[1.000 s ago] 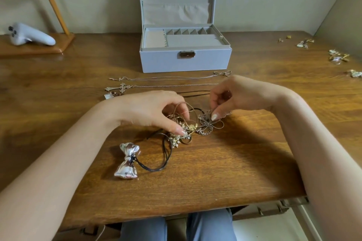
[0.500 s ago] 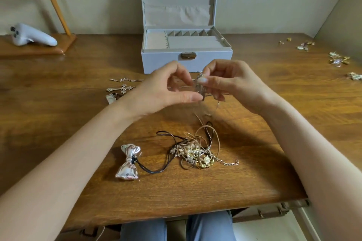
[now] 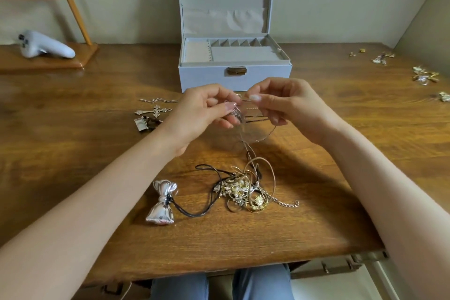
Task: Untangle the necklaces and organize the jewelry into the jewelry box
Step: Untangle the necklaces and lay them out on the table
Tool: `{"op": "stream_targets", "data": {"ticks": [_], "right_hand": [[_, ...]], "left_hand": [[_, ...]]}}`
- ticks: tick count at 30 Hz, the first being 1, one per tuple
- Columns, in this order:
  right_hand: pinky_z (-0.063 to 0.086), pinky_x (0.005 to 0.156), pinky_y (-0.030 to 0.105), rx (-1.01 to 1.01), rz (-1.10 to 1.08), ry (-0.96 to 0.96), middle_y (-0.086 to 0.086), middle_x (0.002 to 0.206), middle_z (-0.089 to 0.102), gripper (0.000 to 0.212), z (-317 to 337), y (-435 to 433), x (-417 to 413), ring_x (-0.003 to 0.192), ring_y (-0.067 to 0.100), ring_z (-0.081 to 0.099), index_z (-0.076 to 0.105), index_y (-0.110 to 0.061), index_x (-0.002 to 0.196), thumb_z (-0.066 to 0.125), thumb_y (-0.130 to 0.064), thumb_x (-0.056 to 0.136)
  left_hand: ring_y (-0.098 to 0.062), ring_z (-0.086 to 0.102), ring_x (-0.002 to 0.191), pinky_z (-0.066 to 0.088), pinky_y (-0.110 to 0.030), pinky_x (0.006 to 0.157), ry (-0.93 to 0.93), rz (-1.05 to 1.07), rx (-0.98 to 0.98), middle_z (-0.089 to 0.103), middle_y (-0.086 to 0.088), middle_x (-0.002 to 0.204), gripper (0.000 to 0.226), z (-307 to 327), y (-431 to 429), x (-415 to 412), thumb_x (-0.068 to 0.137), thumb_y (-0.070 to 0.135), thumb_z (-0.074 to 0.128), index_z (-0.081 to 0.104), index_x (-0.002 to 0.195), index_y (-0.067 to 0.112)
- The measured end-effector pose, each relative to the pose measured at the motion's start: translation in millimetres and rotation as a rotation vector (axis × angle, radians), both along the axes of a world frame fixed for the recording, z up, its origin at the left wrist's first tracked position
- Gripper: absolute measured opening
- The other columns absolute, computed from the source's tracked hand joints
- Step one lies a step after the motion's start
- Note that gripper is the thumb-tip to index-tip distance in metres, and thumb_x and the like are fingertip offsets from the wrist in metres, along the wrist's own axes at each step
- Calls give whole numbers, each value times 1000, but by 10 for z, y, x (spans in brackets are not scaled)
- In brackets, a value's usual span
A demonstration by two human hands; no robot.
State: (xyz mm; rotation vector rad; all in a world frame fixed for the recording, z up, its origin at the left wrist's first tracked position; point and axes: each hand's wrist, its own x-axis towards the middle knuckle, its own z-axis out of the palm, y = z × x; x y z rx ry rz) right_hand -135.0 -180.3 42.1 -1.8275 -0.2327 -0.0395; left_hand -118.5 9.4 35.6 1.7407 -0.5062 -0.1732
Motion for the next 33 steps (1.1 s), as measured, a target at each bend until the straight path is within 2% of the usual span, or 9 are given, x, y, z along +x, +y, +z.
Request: {"op": "stream_targets", "data": {"ticks": [5,7,10,15,20,24,28,31,33], "right_hand": [[39,51,16,-149,-17,-31,5,85,60,24,11,-87,16,55,5,45,67,-12,100,72,-3,78],[41,53,15,-292,2,-56,1,83,63,24,16,-100,12,56,2,45,70,-15,98,74,-5,77],[38,54,15,-423,-12,-85,-1,62,61,7,27,-87,-4,54,3,46,74,-15,84,75,-17,78],[24,43,17,3,-72,-24,-3,48,44,19,120,-159,-29,42,9,32,65,-10,74,69,-28,76],[18,48,25,252,-12,2,1,53,45,17,159,-229,-21,43,11,31,60,-11,77,62,-28,79],[25,44,20,89,-50,-1,0,53,50,21,136,-211,-11,44,13,34,62,-10,76,65,-31,76],[38,46,19,-148,72,36,3,56,57,25,78,-140,-19,49,13,45,64,-2,76,69,-27,76],[47,52,19,-284,120,67,8,63,63,21,19,-83,-24,53,10,56,65,4,80,70,-17,81],[47,56,15,-367,101,34,4,67,67,10,-24,-53,-19,58,5,59,69,-5,80,72,-14,81]], "left_hand": [[-8,66,80,52,-17,72,39,-52,-76,71,-5,103,27,52,70,15,94,-7,43,64,105,6],[-9,66,79,51,-16,70,38,-55,-63,72,-2,104,28,65,86,13,94,-6,44,63,109,8],[-8,66,73,48,-16,64,41,-37,-42,73,1,101,26,74,96,18,93,-1,48,61,111,13],[-6,58,51,42,-13,49,29,57,43,75,2,88,20,65,95,28,94,14,54,60,111,20],[-5,47,42,34,-11,42,4,87,152,74,3,78,12,43,103,29,95,18,52,60,104,19],[-9,54,46,37,-12,44,-79,44,111,74,0,78,16,76,107,5,96,17,50,60,108,21],[-18,67,61,45,-21,51,-144,-70,-10,74,-4,82,22,127,97,-32,97,16,47,56,116,19],[-17,67,64,49,-19,55,-98,-117,-111,74,-7,83,24,141,91,-46,95,15,48,54,118,19],[-15,66,66,50,-19,59,-43,-148,-178,74,-7,84,27,150,89,-48,92,16,51,54,118,19]]}}
